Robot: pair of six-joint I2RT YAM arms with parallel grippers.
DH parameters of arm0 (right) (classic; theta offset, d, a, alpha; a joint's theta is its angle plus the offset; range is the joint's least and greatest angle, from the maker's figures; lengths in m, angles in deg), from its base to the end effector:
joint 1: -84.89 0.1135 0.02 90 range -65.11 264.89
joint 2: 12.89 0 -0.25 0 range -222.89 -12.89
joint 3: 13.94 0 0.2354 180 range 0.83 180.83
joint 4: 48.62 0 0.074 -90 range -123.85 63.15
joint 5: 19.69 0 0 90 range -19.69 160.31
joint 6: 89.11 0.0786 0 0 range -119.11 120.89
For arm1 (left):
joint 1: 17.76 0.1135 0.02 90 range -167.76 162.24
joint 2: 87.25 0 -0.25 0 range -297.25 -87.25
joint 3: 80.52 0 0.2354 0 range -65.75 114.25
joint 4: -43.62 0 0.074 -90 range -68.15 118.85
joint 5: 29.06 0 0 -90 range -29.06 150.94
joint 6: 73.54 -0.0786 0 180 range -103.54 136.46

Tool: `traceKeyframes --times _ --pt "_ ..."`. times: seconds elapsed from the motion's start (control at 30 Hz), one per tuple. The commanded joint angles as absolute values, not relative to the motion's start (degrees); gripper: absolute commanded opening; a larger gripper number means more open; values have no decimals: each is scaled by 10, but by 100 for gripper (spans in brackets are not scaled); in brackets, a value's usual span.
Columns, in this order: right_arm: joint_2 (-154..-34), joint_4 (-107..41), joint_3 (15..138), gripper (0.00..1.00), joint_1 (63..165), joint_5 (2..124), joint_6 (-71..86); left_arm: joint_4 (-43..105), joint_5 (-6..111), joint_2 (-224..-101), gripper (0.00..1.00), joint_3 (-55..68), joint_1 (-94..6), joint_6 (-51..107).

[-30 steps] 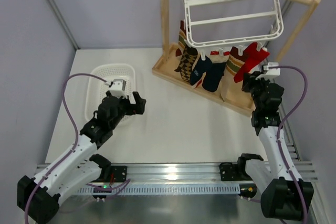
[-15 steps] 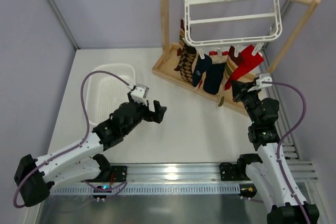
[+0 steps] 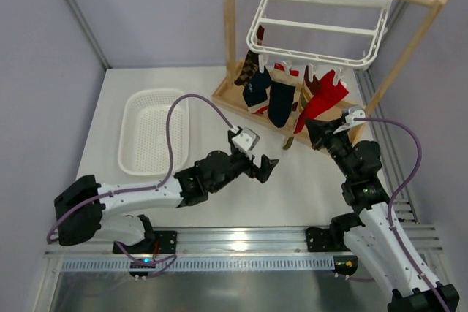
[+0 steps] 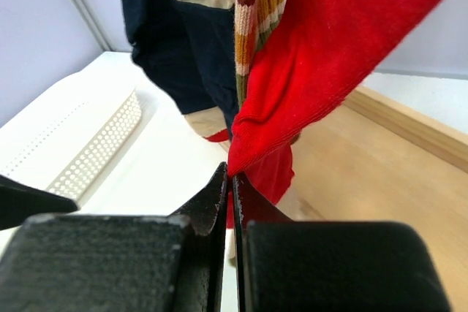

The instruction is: Remove the socks clipped to the hanger

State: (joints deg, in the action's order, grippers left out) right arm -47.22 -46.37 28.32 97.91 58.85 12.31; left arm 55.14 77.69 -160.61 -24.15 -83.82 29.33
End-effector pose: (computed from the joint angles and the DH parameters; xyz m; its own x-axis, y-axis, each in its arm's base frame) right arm 0.1884 0.0596 0.3019 0.0127 0.2021 -0.9793 -0.4243 0.8879 0.1778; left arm 0.1514 -0.2852 0.2700 -0.2067 -0.0600 -0.9766 0.7311 0.6538 -0.1949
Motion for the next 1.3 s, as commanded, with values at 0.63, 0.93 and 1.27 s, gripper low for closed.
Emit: traceKeyframes --times 0.63,0.93,1.27 --pt "-432 -352 364 4 1012 554 201 741 797 -1799 100 -99 -895 167" --pt "-427 -342 376 4 1012 530 209 755 820 -1845 100 -58 -906 137" --pt "-419 -324 369 4 1013 519 214 762 833 -1874 44 -25 -912 119"
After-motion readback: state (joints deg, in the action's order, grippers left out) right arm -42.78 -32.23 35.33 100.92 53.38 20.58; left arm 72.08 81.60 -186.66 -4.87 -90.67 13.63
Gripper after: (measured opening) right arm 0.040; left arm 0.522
